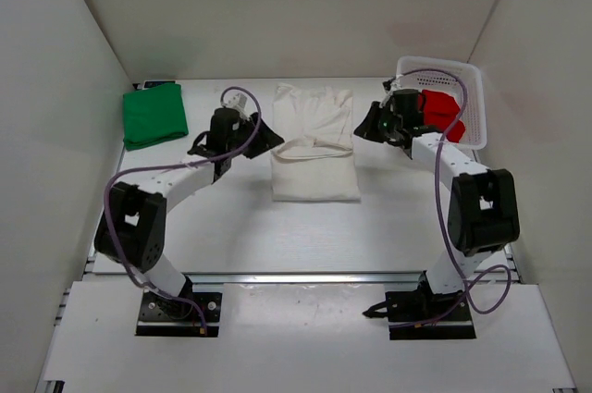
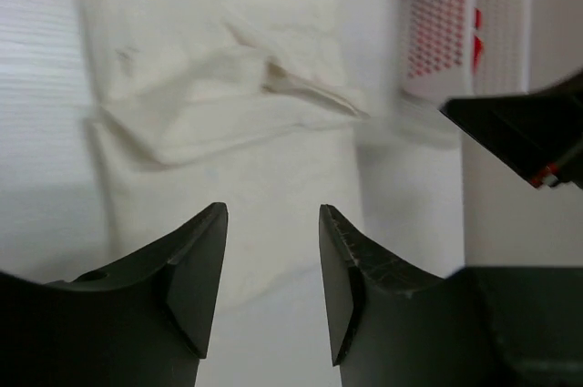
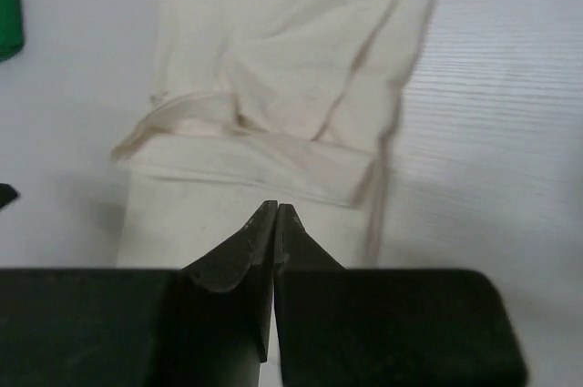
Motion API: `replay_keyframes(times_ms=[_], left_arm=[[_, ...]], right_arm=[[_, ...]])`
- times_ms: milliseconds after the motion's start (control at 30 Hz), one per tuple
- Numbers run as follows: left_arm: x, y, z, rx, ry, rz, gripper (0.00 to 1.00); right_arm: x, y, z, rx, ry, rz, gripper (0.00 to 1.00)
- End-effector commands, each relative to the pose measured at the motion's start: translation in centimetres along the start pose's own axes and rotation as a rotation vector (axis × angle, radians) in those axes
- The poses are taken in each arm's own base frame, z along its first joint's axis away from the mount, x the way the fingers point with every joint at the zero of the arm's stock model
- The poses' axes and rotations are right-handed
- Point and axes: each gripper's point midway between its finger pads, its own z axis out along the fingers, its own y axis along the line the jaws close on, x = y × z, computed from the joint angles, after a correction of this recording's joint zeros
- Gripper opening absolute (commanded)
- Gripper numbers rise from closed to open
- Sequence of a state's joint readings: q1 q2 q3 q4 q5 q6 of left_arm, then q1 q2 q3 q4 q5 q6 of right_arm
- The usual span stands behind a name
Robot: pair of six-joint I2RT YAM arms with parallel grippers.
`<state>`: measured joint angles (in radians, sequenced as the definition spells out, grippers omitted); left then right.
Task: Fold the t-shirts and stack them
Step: Grab the bottom of the folded rectangular tshirt with both arms
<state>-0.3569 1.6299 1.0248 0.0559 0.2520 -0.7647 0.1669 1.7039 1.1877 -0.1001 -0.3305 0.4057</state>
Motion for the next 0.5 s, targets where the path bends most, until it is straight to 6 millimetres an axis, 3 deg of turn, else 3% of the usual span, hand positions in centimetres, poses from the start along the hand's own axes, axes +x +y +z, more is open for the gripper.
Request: replay_keyframes(times_ms=[0, 67, 200, 333, 467], left_arm=[[6.1, -1.5, -0.1, 0.062, 0.083, -0.006, 0.55], [8.7, -0.7, 0.6, 0.059, 0.135, -0.025, 0.51], [10.6, 2.3, 1.2, 0.009, 0.165, -0.073, 0.48], [12.8, 4.5, 0.5, -0.026, 0.201, -0.087, 0.48], [14.6, 5.6, -0.2, -0.038, 0.229, -0.103, 0.48]], right_arm=[[1.7, 5.0, 0.3, -0.119, -0.007, -0.083, 0.00], [4.1, 7.0, 1.8, -0.158, 0.055, -0.113, 0.00], [8.2, 9.4, 4.6, -0.215, 0.168, -0.143, 0.00], [11.1, 9.3, 6.6, -0.207, 0.242, -0.126, 0.00], [11.8, 9.0, 8.6, -0.202, 0.253, -0.135, 0.00]])
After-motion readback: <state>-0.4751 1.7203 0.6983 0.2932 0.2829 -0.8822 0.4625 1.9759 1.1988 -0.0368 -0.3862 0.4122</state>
